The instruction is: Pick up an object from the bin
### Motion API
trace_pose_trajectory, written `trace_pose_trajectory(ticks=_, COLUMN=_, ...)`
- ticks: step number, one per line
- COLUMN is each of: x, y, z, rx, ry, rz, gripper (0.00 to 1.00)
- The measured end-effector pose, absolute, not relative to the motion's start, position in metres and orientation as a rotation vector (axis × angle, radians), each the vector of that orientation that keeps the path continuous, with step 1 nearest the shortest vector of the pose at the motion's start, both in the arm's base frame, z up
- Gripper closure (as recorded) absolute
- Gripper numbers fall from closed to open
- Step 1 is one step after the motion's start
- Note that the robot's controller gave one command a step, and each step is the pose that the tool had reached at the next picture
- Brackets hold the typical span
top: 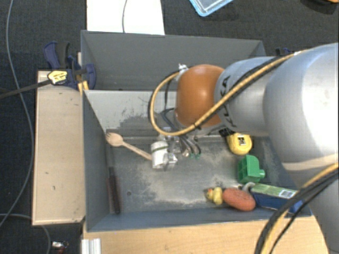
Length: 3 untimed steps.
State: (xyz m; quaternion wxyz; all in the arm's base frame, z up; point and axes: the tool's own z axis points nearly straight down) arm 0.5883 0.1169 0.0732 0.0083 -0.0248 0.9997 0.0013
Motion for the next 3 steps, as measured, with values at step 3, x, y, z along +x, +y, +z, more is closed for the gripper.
trace_pose_trajectory(ticks=3, x=0.5883, y=0.1168, z=0.0732, rx=-0.073, ry=3.124, rz=0.005, gripper=1.0)
